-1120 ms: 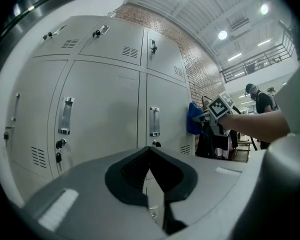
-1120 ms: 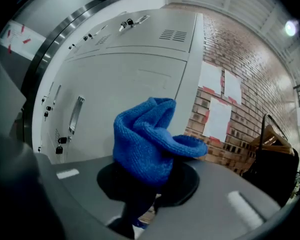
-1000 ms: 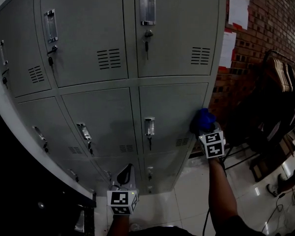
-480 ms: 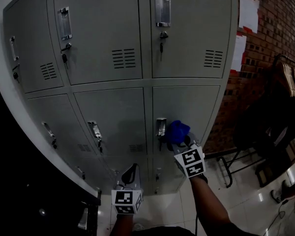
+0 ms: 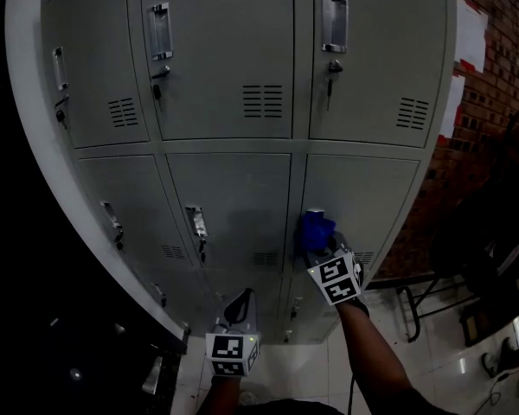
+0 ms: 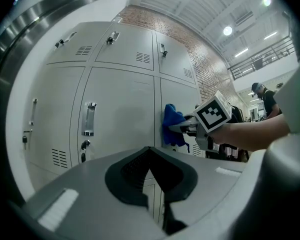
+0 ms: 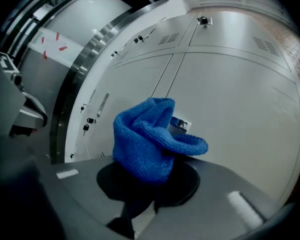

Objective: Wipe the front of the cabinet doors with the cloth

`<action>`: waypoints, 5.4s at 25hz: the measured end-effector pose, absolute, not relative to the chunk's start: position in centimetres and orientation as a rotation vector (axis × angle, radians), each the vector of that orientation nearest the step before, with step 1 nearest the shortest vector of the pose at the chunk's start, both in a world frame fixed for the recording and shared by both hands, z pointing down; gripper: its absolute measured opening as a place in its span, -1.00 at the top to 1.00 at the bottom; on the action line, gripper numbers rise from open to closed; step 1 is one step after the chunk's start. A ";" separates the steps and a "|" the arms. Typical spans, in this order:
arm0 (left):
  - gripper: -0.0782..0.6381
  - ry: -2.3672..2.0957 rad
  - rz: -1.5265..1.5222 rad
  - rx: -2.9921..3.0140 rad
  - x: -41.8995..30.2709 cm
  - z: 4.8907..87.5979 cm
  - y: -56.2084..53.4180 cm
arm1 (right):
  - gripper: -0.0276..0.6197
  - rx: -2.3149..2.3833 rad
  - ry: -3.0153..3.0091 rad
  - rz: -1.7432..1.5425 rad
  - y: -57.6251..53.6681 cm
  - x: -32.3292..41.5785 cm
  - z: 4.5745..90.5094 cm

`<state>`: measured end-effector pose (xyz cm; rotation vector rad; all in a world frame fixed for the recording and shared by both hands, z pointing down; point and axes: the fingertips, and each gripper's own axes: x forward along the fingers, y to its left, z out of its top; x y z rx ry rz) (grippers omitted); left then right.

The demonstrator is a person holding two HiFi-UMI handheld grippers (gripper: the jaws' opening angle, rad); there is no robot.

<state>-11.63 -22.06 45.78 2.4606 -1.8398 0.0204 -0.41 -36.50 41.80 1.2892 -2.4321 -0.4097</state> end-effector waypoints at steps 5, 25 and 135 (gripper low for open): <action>0.75 -1.840 0.044 2.482 -11.5 45.8 -22.2 | 0.68 1.299 -2.439 -0.381 -36.6 0.0 41.7; 0.76 -1.768 0.073 2.514 -8.4 46.9 -22.8 | 0.68 1.621 -2.193 -0.277 -37.2 17.6 43.1; 0.75 -1.766 -0.109 2.630 -8.2 38.0 -22.0 | 0.65 1.761 -2.531 -0.251 -22.3 9.5 39.6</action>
